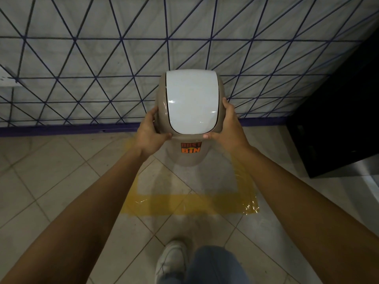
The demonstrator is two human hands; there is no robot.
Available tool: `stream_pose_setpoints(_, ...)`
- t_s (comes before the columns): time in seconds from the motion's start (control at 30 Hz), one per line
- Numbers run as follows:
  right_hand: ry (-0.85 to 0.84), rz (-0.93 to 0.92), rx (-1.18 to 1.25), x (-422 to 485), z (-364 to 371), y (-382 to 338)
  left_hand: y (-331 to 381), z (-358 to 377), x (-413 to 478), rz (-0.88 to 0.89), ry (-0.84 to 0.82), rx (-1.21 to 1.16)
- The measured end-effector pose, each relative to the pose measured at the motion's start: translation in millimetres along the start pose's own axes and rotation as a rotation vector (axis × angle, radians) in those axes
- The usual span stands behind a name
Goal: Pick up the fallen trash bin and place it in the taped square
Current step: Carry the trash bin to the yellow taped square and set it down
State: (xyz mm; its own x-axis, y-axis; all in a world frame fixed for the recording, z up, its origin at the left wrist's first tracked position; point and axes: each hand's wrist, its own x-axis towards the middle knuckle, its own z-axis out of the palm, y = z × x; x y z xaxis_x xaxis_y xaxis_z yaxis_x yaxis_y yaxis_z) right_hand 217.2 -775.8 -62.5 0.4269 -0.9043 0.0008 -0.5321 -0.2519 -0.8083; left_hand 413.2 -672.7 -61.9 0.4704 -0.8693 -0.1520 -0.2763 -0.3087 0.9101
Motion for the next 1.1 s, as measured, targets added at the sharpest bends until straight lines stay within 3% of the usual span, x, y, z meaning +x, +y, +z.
stream_pose_setpoints(0.4, -0.005, -0.014, 0.003, -1.2, 1.8, -0.9, -5.3, -5.6, 2.6, -0.028, 0.035, -0.042)
stream_pose_setpoints(0.53, 0.057, -0.076, -0.144, -1.5, 2.5, -3.5, 1.6, -3.3, -3.5, 0.189, 0.110, 0.213)
stream_pose_setpoints(0.67, 0.029, -0.119, -0.128, -5.4, 1.0, -6.3, 6.8, 6.0, -15.8, 0.379, 0.106, 0.365)
stream_pose_setpoints(1.1, 0.022, -0.081, -0.148, -9.1, -1.0, -8.4, 3.4, 16.0, -18.5, 0.353, 0.175, 0.388)
